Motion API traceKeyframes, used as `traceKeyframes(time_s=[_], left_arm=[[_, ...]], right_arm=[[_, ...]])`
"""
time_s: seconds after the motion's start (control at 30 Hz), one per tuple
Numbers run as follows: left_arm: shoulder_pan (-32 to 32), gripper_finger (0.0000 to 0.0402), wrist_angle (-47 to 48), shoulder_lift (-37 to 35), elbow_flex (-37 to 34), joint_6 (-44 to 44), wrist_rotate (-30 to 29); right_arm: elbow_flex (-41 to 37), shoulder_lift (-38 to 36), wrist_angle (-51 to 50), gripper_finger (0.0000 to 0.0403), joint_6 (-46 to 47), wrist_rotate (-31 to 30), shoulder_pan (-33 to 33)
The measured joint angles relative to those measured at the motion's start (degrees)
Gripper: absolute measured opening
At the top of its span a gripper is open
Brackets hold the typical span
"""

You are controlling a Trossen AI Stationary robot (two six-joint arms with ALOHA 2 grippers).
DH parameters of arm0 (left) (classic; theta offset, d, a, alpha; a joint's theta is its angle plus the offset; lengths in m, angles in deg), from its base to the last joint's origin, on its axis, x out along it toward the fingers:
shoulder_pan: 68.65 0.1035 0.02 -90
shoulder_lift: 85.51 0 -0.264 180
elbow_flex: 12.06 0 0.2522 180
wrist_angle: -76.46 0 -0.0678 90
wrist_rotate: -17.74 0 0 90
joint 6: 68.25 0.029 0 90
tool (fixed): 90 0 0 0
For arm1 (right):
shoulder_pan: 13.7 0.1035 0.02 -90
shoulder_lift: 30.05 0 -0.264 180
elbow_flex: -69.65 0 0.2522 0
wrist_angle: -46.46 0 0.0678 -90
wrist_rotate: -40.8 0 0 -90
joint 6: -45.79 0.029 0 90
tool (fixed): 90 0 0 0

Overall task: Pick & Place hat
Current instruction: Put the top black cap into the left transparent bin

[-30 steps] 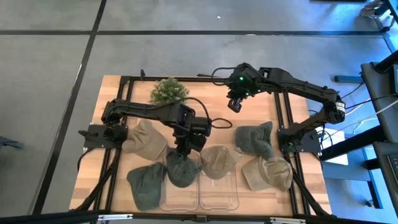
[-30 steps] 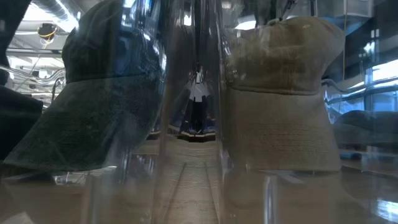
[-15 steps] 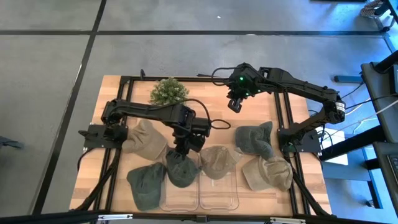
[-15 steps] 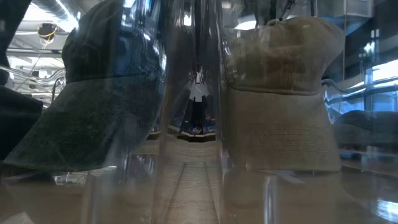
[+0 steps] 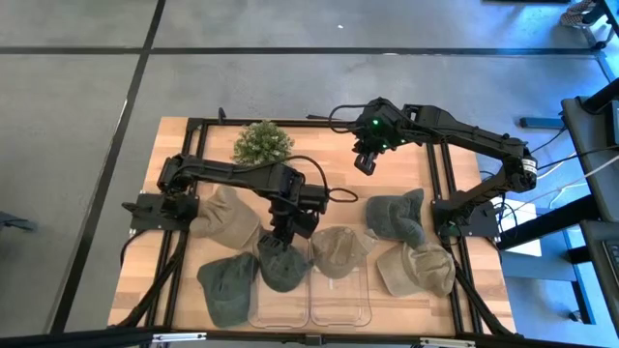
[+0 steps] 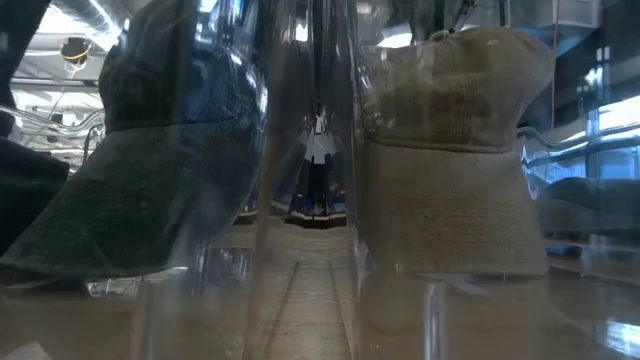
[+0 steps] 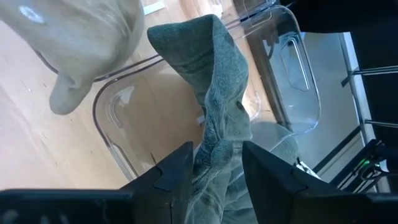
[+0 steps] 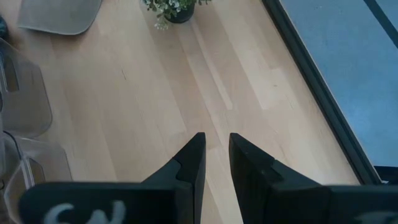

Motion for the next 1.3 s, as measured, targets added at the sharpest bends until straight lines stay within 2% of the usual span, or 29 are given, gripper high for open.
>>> traceKeyframes(time_s=[0.23, 0.5, 0.67, 0.77, 1.0, 1.17, 1.3], left_arm=[[0.0, 0.009, -0.41, 0.0, -0.02, 0.4, -0.2], [0.0, 0.0021, -0.51, -0.01, -0.02, 0.37, -0.24], [0.44, 0.002, 1.58, -1.15, -0.04, -1.32, -0.62], [0.42, 0.002, 1.84, -3.18, 0.05, -3.34, -3.59], [0.37, 0.002, 2.66, -8.45, 0.22, -18.13, -12.96], [-0.46, 0.002, 4.01, -11.14, 0.22, -29.75, -13.47], [-2.69, 0.002, 3.92, -12.02, 0.28, -34.03, -14.24]], right_arm=[[0.0, 0.0, 0.02, 0.0072, 0.0, 0.0, 0.0], [0.0, 0.0, 0.04, 0.0072, 0.0, 0.0, 0.0], [0.0, 0.0, 0.05, 0.0072, -0.05, 0.0, 0.0], [0.0, 0.0, 0.11, 0.0072, -0.36, 0.0, -0.02], [0.0, 0.0, 0.15, 0.0072, -1.6, -0.02, -0.02], [0.0, 0.0, 0.15, 0.0072, -1.73, -0.02, 0.0], [0.0, 0.0, 0.27, 0.0072, -1.73, -0.03, -0.01]])
